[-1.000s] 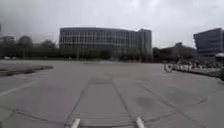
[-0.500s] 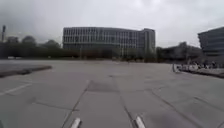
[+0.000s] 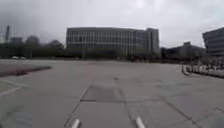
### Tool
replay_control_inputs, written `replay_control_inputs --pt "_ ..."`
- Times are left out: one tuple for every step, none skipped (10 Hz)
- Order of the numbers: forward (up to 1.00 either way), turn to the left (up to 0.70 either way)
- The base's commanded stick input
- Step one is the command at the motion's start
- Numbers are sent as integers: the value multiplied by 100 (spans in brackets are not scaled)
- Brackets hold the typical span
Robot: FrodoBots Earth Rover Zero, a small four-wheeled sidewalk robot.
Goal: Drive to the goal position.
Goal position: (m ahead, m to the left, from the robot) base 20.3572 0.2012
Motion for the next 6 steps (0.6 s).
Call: replay_control_inputs --pt "100 -35" --pt "100 -2" --pt "100 5" --pt "100 5" --pt "100 5" --pt "100 5"
